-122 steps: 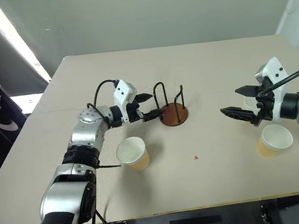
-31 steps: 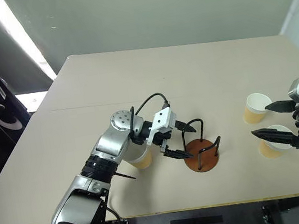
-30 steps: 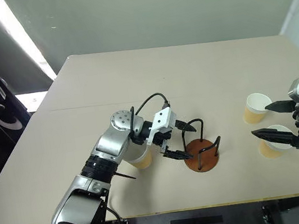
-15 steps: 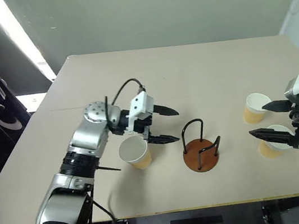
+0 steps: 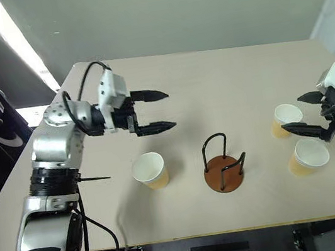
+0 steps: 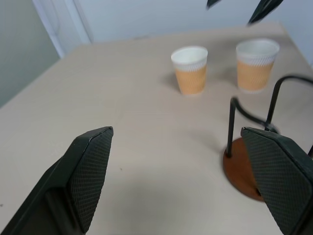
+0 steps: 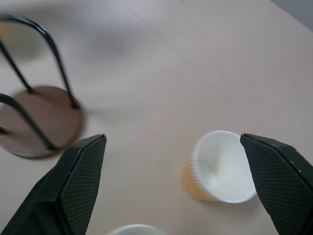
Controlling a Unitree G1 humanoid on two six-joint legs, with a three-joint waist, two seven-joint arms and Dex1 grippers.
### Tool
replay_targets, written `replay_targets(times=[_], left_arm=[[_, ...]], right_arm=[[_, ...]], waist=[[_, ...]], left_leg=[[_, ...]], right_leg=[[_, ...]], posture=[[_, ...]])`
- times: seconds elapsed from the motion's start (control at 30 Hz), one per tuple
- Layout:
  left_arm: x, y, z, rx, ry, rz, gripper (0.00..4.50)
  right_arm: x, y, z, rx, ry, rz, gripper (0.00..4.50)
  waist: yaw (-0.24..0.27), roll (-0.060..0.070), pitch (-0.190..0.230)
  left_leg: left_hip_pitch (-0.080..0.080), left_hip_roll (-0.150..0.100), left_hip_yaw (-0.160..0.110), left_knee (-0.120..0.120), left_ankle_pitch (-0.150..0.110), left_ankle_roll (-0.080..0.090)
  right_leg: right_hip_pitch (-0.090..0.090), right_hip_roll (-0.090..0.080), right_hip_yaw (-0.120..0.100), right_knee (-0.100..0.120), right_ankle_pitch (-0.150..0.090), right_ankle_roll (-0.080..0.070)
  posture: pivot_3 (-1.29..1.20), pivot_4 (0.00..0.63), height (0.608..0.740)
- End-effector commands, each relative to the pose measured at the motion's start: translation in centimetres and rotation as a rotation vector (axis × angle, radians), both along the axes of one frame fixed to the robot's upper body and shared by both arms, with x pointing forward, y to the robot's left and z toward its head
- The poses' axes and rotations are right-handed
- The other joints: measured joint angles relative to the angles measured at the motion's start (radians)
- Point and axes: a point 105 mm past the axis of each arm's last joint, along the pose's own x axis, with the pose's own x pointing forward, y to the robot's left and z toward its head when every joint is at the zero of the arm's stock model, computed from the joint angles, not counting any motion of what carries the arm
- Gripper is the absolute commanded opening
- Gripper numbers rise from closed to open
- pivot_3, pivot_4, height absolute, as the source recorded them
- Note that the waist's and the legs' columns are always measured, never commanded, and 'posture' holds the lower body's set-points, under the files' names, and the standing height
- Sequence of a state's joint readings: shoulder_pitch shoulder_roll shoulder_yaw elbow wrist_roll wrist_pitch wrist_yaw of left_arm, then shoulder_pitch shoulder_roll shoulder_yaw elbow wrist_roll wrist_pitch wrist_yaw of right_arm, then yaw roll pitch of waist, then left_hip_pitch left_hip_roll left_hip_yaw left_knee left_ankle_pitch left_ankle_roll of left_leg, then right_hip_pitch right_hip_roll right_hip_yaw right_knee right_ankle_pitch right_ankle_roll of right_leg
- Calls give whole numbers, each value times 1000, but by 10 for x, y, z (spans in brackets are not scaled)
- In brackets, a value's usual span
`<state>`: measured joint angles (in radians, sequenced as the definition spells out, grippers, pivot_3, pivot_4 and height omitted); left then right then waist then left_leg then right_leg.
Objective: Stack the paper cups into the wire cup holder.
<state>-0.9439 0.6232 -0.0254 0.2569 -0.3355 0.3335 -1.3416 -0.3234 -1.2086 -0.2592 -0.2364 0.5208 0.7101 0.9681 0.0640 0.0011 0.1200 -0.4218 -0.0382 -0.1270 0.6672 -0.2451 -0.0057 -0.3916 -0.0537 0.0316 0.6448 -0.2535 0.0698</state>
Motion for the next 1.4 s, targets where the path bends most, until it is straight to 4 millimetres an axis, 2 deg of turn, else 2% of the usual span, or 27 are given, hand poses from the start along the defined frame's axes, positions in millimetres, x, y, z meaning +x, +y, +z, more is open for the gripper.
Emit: replay_targets(times=[0.03, 0.5, 1.0, 1.07, 1.13, 1.4], left_arm=[[-11, 3, 7, -4, -25, -20, 4476], [-13, 6, -2, 21, -16, 2, 4476], [-13, 8, -4, 30, -8, 6, 4476], [-14, 8, -5, 35, -2, -3, 4500], [-15, 8, -6, 46, 1, -11, 4500], [-16, 8, -9, 66, 6, -20, 4500]], right_arm=[[8, -4, 1, -101, -14, 27, 4500], [39, 2, -24, -209, 100, 140, 4500], [58, -9, -46, -276, 183, 141, 4500], [59, -9, -47, -285, 188, 143, 4114], [61, -8, -48, -288, 187, 143, 3527], [65, -3, -46, -276, 176, 150, 588]], waist=[[0, 0, 0], [-2, 0, 0], [-2, 0, 0], [-2, 0, 0], [-2, 0, 0], [-1, 0, 0]], left_leg=[[0, 0, 0, 0, 0, 0], [0, 0, 0, 0, 0, 0], [0, 0, 0, -3, 0, 0], [0, 0, 0, -3, 0, 0], [0, 0, 0, -3, 0, 0], [0, 0, 0, -3, 0, 0]], right_leg=[[0, 0, 0, 0, 0, 0], [0, 0, 0, 1, 0, -1], [0, 0, -1, 1, 1, -2], [0, 0, -1, 1, 1, -2], [0, 0, -1, 1, 1, -2], [0, -1, -1, 1, 2, -3]], posture=[[0, 150, 740], [0, 150, 740], [0, 150, 740], [0, 150, 740], [0, 150, 740], [0, 150, 740]])
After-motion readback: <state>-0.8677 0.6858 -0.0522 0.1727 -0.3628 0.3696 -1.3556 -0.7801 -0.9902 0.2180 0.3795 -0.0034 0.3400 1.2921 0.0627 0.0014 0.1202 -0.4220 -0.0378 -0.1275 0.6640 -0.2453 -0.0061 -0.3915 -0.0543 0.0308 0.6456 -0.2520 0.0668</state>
